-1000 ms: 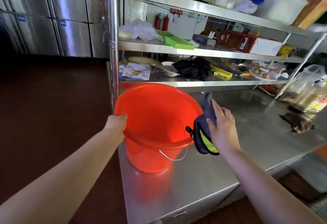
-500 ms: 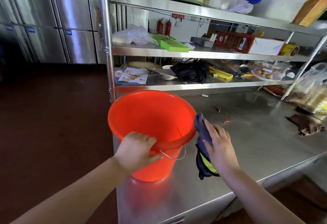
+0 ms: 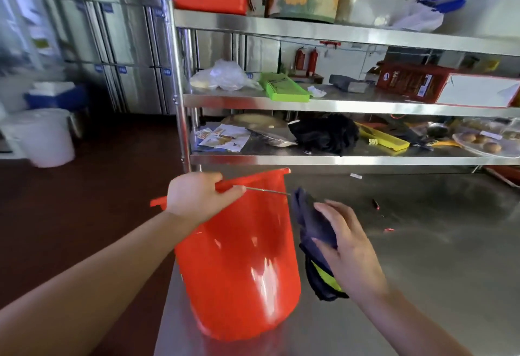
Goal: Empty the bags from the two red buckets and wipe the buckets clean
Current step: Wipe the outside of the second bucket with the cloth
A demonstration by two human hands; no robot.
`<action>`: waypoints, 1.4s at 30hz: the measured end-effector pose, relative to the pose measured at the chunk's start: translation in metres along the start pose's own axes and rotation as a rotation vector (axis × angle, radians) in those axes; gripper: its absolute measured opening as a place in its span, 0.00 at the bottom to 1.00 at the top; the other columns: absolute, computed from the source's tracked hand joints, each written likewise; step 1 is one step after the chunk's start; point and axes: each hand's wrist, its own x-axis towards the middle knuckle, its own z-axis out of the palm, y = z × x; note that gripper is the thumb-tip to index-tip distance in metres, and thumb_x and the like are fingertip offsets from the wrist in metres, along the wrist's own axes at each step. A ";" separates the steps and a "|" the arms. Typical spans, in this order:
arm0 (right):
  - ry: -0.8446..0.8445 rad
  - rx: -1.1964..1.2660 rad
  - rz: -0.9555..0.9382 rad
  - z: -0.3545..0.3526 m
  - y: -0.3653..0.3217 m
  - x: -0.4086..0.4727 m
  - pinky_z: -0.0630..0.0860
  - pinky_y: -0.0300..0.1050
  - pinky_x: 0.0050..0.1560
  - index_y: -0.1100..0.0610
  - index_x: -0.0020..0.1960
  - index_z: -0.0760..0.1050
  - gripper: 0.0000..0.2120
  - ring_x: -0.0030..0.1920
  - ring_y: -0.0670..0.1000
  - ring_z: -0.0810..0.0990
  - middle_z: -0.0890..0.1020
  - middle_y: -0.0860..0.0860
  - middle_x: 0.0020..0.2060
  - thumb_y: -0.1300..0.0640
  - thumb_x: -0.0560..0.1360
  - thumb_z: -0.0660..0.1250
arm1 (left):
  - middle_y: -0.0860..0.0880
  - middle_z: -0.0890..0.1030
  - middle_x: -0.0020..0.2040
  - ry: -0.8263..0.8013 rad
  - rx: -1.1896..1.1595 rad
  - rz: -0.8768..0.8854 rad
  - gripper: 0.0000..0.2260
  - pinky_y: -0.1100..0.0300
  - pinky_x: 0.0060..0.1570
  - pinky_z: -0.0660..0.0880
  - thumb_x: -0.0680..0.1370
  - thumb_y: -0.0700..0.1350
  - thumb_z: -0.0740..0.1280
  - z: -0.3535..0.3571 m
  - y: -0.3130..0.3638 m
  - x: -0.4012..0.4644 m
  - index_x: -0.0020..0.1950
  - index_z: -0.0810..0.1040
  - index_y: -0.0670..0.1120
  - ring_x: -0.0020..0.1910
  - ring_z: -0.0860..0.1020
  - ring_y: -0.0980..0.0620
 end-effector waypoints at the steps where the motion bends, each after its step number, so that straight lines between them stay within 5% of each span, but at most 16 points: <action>1: -0.018 0.040 -0.039 0.000 -0.001 0.005 0.63 0.27 0.61 0.49 0.65 0.68 0.32 0.61 0.41 0.69 0.68 0.42 0.62 0.68 0.67 0.74 | 0.53 0.74 0.26 -0.012 -0.006 -0.033 0.29 0.63 0.27 0.62 0.67 0.75 0.55 0.001 0.000 0.005 0.30 0.72 0.49 0.31 0.74 0.52; 9: -0.329 -0.003 -0.215 0.025 -0.032 0.034 0.64 0.43 0.65 0.44 0.67 0.70 0.24 0.68 0.49 0.66 0.70 0.47 0.66 0.50 0.72 0.66 | 0.52 0.75 0.27 -0.342 -0.214 -0.296 0.28 0.59 0.28 0.62 0.71 0.71 0.60 0.020 -0.015 0.017 0.28 0.74 0.48 0.31 0.76 0.53; 14: -0.630 -0.162 -0.191 0.058 -0.028 0.020 0.35 0.50 0.75 0.43 0.76 0.54 0.30 0.74 0.40 0.36 0.50 0.43 0.77 0.39 0.77 0.56 | 0.53 0.82 0.33 -0.462 -0.357 -0.389 0.25 0.59 0.37 0.75 0.71 0.69 0.62 0.042 -0.027 0.013 0.35 0.82 0.50 0.35 0.80 0.56; 21: -0.687 -0.086 -0.147 0.095 -0.045 0.021 0.26 0.43 0.70 0.44 0.77 0.42 0.40 0.70 0.41 0.25 0.32 0.43 0.74 0.30 0.70 0.44 | 0.48 0.83 0.38 -0.533 -0.435 -0.331 0.30 0.56 0.43 0.73 0.70 0.70 0.58 0.063 -0.055 0.020 0.41 0.81 0.44 0.41 0.81 0.50; 28: -0.535 -0.235 -0.116 0.134 -0.052 0.074 0.32 0.45 0.73 0.43 0.77 0.51 0.32 0.75 0.46 0.40 0.47 0.48 0.77 0.35 0.76 0.50 | 0.51 0.78 0.32 -0.545 -0.403 -0.237 0.31 0.59 0.37 0.69 0.70 0.71 0.51 0.071 -0.068 0.026 0.34 0.77 0.45 0.35 0.76 0.53; 32: -0.572 -0.244 -0.117 0.137 -0.062 0.062 0.35 0.49 0.74 0.45 0.77 0.51 0.31 0.76 0.46 0.39 0.46 0.49 0.78 0.36 0.76 0.50 | 0.52 0.76 0.27 -0.533 -0.499 -0.244 0.31 0.57 0.35 0.69 0.69 0.71 0.55 0.072 -0.079 0.019 0.33 0.76 0.43 0.32 0.75 0.52; 37: -0.597 -0.233 -0.173 0.121 -0.079 0.012 0.40 0.54 0.75 0.45 0.76 0.56 0.31 0.77 0.49 0.41 0.48 0.51 0.78 0.37 0.75 0.49 | 0.43 0.84 0.48 -0.550 -0.673 -0.253 0.25 0.47 0.55 0.76 0.74 0.66 0.60 0.074 -0.094 0.011 0.45 0.82 0.45 0.50 0.81 0.45; 42: -0.630 -0.180 -0.246 0.096 -0.088 -0.045 0.44 0.57 0.75 0.45 0.75 0.60 0.28 0.77 0.51 0.45 0.53 0.53 0.77 0.39 0.76 0.54 | 0.52 0.77 0.43 -0.426 -0.453 -0.031 0.14 0.57 0.45 0.69 0.80 0.56 0.56 0.061 -0.076 0.012 0.51 0.78 0.53 0.45 0.76 0.49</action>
